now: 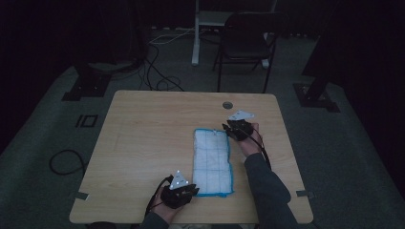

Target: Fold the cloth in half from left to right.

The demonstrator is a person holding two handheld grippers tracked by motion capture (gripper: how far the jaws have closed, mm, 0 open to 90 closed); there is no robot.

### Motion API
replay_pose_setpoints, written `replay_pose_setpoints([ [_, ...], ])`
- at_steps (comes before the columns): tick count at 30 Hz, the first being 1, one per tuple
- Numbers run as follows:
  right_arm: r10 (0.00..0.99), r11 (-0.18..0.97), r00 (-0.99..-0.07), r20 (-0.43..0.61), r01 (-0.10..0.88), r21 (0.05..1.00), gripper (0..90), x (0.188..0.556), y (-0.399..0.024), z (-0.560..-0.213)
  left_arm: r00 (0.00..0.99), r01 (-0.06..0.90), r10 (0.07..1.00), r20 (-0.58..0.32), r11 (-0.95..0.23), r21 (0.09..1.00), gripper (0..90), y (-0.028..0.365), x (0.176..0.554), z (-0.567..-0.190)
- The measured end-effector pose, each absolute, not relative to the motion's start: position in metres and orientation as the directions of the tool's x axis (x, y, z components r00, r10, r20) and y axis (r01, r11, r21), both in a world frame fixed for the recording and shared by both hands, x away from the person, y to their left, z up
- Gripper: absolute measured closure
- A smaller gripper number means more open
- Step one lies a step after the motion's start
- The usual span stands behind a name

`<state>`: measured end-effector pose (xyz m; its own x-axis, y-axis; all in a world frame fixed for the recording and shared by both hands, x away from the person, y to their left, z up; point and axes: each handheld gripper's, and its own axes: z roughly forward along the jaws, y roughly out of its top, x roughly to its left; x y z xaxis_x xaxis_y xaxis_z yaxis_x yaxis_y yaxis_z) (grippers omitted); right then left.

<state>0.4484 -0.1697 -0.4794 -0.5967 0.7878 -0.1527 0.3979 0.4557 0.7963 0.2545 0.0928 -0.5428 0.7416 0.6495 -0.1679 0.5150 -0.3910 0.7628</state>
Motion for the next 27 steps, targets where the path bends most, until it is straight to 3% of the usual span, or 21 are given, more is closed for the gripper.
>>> replay_pose_setpoints([
  [11, 0.79, 0.432, -0.604, -0.111, 0.419, 0.798, 63.2, 0.443, -0.171, -0.486, 0.72, 0.519, 0.673, -0.17, -0.359, 0.776, 76.2, 0.1, 0.268, -0.533],
  [27, 0.787, 0.426, -0.612, -0.081, 0.444, 0.789, 61.0, 0.437, -0.173, -0.495, 0.711, 0.511, 0.684, -0.164, -0.342, 0.789, 76.9, 0.104, 0.291, -0.52],
])
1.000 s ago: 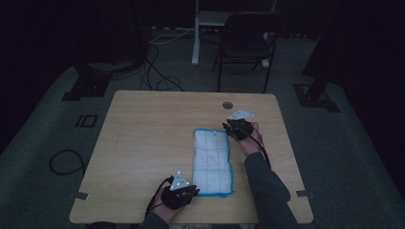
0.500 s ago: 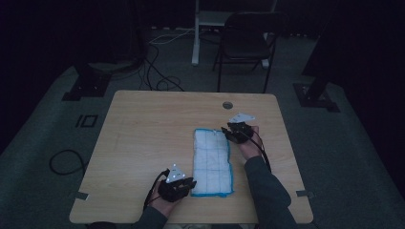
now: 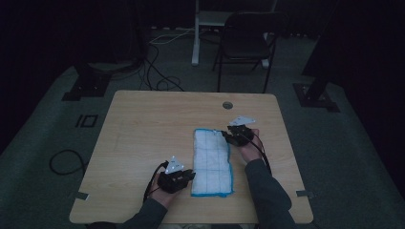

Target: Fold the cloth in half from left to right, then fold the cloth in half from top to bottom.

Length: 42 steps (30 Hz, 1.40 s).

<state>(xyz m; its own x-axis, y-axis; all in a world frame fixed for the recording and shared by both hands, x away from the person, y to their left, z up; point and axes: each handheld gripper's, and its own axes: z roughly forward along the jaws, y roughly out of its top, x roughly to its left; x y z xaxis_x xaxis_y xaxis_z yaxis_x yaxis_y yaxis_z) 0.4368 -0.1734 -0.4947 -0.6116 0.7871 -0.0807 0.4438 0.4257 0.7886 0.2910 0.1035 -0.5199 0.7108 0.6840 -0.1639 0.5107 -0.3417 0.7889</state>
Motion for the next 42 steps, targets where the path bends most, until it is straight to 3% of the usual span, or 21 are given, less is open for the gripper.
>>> replay_pose_setpoints([
  [23, 0.789, 0.403, -0.613, -0.044, 0.462, 0.79, 58.3, 0.436, -0.174, -0.498, 0.671, 0.494, 0.728, -0.143, -0.294, 0.818, 70.3, 0.105, 0.349, -0.492],
  [42, 0.788, 0.404, -0.615, -0.028, 0.483, 0.777, 58.3, 0.44, -0.172, -0.504, 0.635, 0.528, 0.761, -0.131, -0.304, 0.793, 66.7, 0.091, 0.399, -0.505],
])
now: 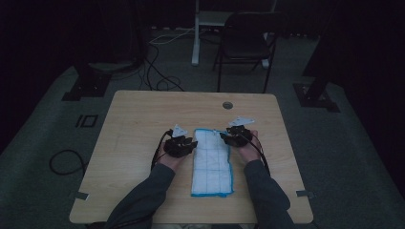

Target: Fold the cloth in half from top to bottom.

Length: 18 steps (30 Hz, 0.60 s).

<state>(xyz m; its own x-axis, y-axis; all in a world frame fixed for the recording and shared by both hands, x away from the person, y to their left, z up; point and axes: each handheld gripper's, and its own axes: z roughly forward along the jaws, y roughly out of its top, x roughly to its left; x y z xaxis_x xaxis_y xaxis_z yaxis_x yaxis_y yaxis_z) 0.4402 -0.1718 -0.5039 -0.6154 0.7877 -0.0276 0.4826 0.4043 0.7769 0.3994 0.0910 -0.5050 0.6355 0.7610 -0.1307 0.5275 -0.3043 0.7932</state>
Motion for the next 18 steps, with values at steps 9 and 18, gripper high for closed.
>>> replay_pose_setpoints([
  [9, 0.799, 0.378, -0.601, 0.008, 0.514, 0.77, 55.2, 0.446, -0.172, -0.51, 0.613, 0.547, 0.781, -0.12, -0.31, 0.777, 65.0, 0.087, 0.421, -0.514],
  [18, 0.814, 0.368, -0.58, 0.023, 0.546, 0.753, 49.2, 0.452, -0.168, -0.519, 0.586, 0.579, 0.799, -0.132, -0.3, 0.759, 62.7, 0.082, 0.441, -0.523],
])
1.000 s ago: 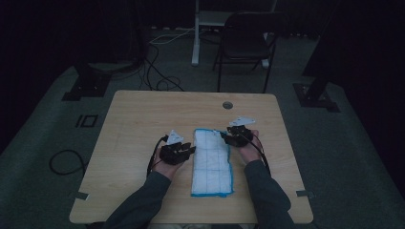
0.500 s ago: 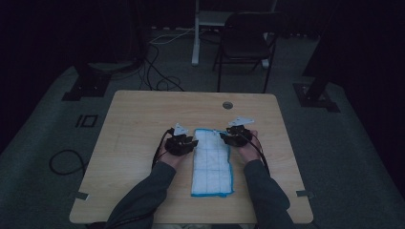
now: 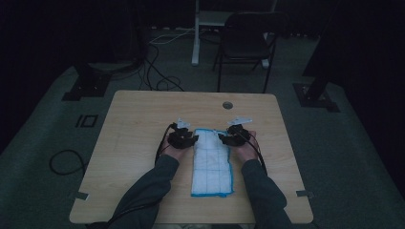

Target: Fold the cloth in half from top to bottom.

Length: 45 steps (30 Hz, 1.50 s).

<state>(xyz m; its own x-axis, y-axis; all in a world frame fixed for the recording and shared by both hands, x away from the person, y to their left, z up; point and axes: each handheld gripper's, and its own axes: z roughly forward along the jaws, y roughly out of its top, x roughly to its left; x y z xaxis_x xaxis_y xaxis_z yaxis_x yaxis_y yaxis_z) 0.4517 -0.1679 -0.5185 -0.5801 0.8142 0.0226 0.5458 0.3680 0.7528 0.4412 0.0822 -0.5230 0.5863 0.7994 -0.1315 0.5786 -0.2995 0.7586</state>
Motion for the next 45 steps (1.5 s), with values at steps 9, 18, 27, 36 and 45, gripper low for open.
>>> replay_pose_setpoints([
  [9, 0.831, 0.347, -0.555, 0.044, 0.578, 0.738, 42.4, 0.461, -0.161, -0.527, 0.546, 0.623, 0.824, -0.152, -0.278, 0.731, 59.9, 0.079, 0.456, -0.534],
  [18, 0.859, 0.329, -0.51, 0.046, 0.618, 0.714, 40.8, 0.471, -0.155, -0.537, 0.517, 0.659, 0.836, -0.184, -0.251, 0.709, 59.0, 0.077, 0.468, -0.539],
  [27, 0.858, 0.324, -0.51, 0.057, 0.625, 0.71, 41.8, 0.473, -0.156, -0.54, 0.516, 0.661, 0.83, -0.21, -0.23, 0.715, 61.0, 0.077, 0.472, -0.541],
  [36, 0.83, 0.346, -0.555, 0.062, 0.598, 0.723, 69.4, 0.466, -0.15, -0.54, 0.533, 0.681, 0.812, -0.238, -0.245, 0.69, 78.0, 0.074, 0.472, -0.54],
  [45, 0.816, 0.33, -0.567, 0.115, 0.62, 0.712, 84.3, 0.465, -0.15, -0.539, 0.547, 0.675, 0.813, -0.2, -0.287, 0.68, 86.1, 0.069, 0.471, -0.537],
])
